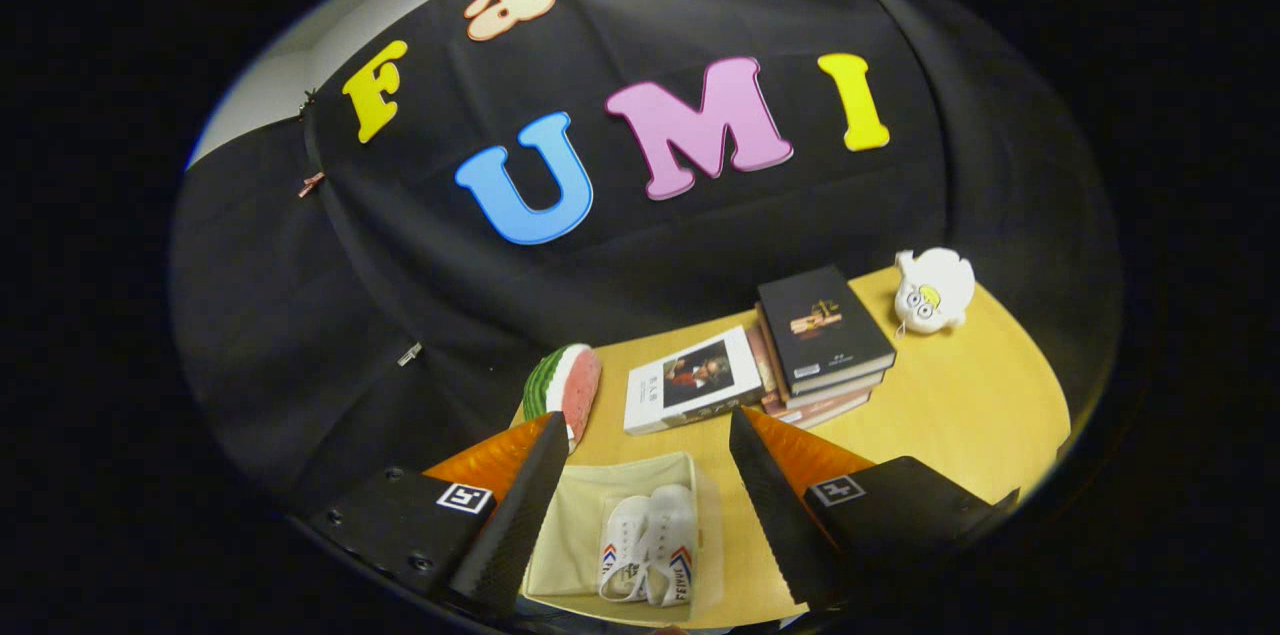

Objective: Open the storage box then place both shoes into the box .Put the left shoe in first, then the right shoe, with the right side of both shoes facing outward in a uniform manner.

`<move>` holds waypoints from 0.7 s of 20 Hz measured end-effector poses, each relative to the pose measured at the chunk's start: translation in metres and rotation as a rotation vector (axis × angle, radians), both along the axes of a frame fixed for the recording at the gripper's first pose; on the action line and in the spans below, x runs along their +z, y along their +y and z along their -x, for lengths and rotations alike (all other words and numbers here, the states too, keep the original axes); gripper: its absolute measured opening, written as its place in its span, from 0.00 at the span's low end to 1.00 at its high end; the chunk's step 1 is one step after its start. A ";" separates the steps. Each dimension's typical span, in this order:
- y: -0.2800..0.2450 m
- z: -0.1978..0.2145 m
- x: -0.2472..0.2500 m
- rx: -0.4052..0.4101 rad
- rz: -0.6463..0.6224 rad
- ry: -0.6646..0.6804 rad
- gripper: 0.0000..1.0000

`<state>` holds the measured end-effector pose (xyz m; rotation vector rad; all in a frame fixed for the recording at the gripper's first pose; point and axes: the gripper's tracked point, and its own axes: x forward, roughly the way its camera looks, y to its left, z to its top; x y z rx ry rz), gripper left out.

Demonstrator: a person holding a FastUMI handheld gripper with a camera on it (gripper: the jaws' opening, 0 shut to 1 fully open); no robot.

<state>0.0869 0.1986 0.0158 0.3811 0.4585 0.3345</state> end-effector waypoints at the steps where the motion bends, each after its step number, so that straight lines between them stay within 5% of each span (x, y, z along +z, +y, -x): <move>1: -0.012 -0.002 0.011 -0.013 0.006 -0.036 0.99; 7: -0.102 -0.021 0.045 -0.132 0.119 -0.193 0.98; 14: -0.209 -0.016 0.019 -0.315 0.280 -0.240 0.99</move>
